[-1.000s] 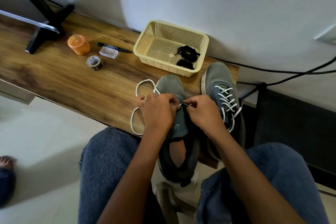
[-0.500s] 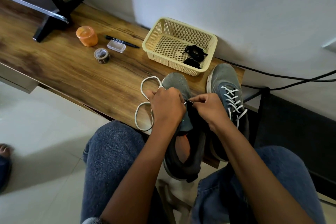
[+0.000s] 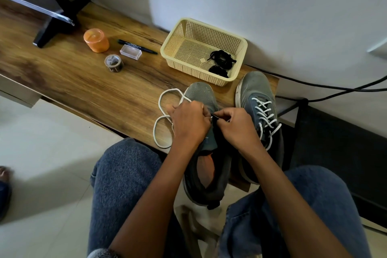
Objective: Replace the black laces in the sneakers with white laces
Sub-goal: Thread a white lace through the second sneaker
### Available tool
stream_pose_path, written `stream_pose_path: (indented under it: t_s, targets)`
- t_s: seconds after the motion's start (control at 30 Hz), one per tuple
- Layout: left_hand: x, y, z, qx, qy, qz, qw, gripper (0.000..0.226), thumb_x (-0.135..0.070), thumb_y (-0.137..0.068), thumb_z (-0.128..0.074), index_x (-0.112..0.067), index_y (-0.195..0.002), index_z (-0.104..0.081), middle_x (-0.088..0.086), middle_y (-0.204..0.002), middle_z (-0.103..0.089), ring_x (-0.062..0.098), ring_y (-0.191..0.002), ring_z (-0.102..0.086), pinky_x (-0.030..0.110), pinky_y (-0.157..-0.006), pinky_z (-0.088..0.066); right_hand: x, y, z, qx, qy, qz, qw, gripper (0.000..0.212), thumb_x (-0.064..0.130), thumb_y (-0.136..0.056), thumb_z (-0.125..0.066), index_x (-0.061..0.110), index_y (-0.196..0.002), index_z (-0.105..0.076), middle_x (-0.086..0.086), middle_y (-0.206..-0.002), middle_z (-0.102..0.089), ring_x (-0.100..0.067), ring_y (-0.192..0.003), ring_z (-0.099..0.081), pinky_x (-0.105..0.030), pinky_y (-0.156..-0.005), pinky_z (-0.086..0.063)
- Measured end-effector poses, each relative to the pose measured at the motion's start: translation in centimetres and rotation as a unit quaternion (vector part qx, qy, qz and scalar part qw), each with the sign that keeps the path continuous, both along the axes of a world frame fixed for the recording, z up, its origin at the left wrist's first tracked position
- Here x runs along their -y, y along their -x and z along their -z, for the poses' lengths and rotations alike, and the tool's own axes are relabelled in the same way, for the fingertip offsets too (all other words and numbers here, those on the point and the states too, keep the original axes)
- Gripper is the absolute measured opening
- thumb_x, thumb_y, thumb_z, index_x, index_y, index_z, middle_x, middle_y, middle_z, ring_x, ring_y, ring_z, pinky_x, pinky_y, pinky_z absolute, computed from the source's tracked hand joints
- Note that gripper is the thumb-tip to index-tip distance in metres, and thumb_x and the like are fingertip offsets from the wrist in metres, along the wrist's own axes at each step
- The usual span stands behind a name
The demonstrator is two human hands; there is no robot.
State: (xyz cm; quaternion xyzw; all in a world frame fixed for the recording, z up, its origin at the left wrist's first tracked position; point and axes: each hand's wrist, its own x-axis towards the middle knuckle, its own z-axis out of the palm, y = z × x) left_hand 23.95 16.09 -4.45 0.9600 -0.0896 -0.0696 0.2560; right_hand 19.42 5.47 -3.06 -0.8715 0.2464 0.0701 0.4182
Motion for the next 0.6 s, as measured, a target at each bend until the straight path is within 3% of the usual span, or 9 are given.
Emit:
stream_pose_path:
  t_s: [0.1, 0.2, 0.33, 0.43, 0.53, 0.6]
  targets:
    - [-0.1, 0.3, 0.0, -0.019, 0.029, -0.009, 0.999, 0.006, -0.029, -0.084, -0.068, -0.027, -0.078, -0.069, -0.006, -0.084, -0.07, 0.013, -0.091, -0.061, 0.029, -0.082, -0.019, 0.1, 0.1, 0.1, -0.004, -0.003, 0.012, 1.0, 0.024, 0.008, -0.085, -0.057, 0.014, -0.101, -0.074, -0.002, -0.097, -0.073, -0.016, -0.092, -0.066, -0.034, -0.083, -0.052]
    - [0.0, 0.5, 0.1, -0.04, 0.06, -0.038, 0.997, 0.007, -0.029, -0.083, -0.07, -0.027, -0.076, -0.07, -0.007, -0.081, -0.07, 0.013, -0.09, -0.062, 0.041, -0.096, -0.036, 0.1, 0.1, 0.1, -0.006, -0.025, 0.038, 0.999, 0.023, 0.007, -0.084, -0.058, 0.014, -0.098, -0.075, 0.0, -0.094, -0.073, -0.014, -0.09, -0.066, -0.035, -0.084, -0.053]
    - [0.2, 1.1, -0.5, -0.038, 0.046, -0.075, 0.995, 0.009, -0.036, -0.086, -0.067, -0.029, -0.083, -0.071, -0.008, -0.084, -0.07, 0.01, -0.095, -0.056, 0.036, -0.093, -0.027, 0.0, -0.1, 0.1, -0.009, -0.041, 0.052, 0.998, 0.025, 0.007, -0.084, -0.057, 0.014, -0.101, -0.074, 0.0, -0.098, -0.073, -0.013, -0.093, -0.065, -0.036, -0.087, -0.053]
    - [0.5, 1.5, -0.6, -0.033, 0.037, -0.096, 0.994, 0.007, -0.035, -0.087, -0.066, -0.03, -0.087, -0.072, -0.008, -0.085, -0.07, 0.011, -0.097, -0.055, 0.037, -0.095, -0.032, -0.1, -0.1, -0.1, -0.005, -0.042, 0.047, 0.998, 0.027, 0.006, -0.084, -0.056, 0.013, -0.103, -0.073, -0.001, -0.1, -0.072, -0.013, -0.095, -0.065, -0.037, -0.088, -0.053]
    - [0.4, 1.5, -0.5, -0.026, 0.044, -0.088, 0.995, 0.008, -0.034, -0.087, -0.067, -0.028, -0.088, -0.072, -0.008, -0.085, -0.07, 0.01, -0.093, -0.054, 0.04, -0.097, -0.034, -0.2, 0.1, -0.5, 0.001, -0.027, 0.03, 0.999, 0.026, 0.006, -0.085, -0.055, 0.012, -0.102, -0.073, -0.001, -0.098, -0.072, -0.015, -0.092, -0.065, -0.037, -0.086, -0.052]
    - [0.2, 1.3, -0.4, -0.016, 0.048, -0.06, 0.997, 0.01, -0.036, -0.087, -0.067, -0.028, -0.088, -0.073, -0.009, -0.085, -0.07, 0.009, -0.093, -0.054, 0.036, -0.096, -0.026, -0.3, 0.3, -0.9, 0.003, -0.016, 0.022, 1.0, 0.024, 0.008, -0.086, -0.055, 0.012, -0.1, -0.073, -0.002, -0.095, -0.072, -0.017, -0.09, -0.065, -0.038, -0.084, -0.052]
